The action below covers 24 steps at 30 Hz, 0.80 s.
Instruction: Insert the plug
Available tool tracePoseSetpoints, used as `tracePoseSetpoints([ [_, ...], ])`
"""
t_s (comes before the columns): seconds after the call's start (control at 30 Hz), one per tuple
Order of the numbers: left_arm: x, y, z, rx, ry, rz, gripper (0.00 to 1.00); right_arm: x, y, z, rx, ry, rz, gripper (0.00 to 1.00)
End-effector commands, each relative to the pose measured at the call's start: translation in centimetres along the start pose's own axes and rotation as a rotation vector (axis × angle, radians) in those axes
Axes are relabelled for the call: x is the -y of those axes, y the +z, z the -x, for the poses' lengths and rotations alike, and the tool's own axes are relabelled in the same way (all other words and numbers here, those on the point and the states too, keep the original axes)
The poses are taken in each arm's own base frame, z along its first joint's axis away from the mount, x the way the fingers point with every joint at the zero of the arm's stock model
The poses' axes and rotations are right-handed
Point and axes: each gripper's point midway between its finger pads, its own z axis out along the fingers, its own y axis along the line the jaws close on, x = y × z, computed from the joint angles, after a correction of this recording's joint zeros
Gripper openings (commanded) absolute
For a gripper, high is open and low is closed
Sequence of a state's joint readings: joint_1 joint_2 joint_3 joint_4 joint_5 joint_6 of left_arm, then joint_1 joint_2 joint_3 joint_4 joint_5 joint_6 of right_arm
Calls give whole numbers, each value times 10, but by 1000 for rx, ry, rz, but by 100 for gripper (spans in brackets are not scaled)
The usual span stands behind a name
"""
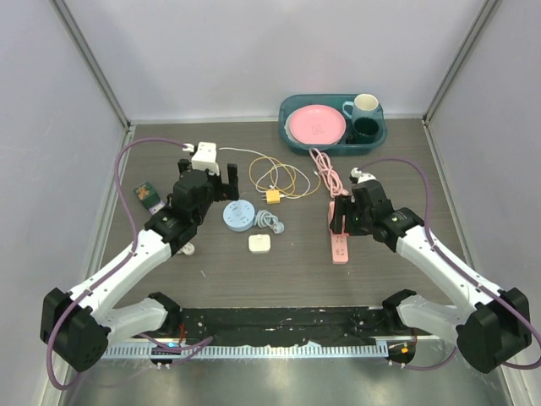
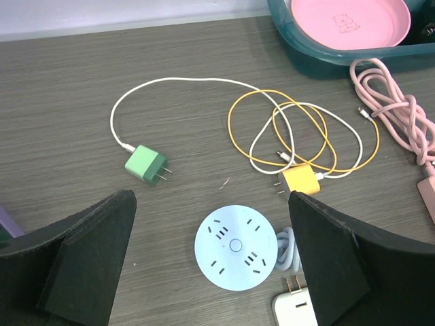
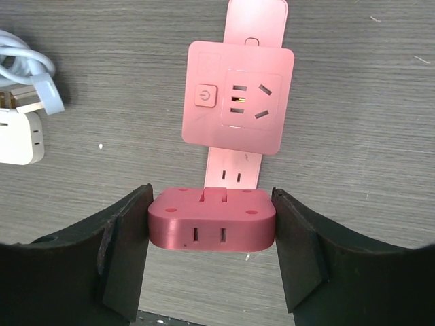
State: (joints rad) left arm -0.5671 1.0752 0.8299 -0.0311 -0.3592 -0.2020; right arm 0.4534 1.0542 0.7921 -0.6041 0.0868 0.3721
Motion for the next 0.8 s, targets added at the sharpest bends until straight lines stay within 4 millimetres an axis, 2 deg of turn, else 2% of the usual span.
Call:
tracePoseSetpoints([
  [0.0, -6, -1, 8, 28, 15, 23, 100, -1, 11, 9, 57, 9, -20, 1],
  [0.3, -5, -1, 8, 30, 18, 12, 100, 3, 25, -2, 35, 4, -34, 1],
  [0.77, -2, -1, 7, 27, 17, -3, 100, 10, 31, -10, 22, 2, -66, 1],
])
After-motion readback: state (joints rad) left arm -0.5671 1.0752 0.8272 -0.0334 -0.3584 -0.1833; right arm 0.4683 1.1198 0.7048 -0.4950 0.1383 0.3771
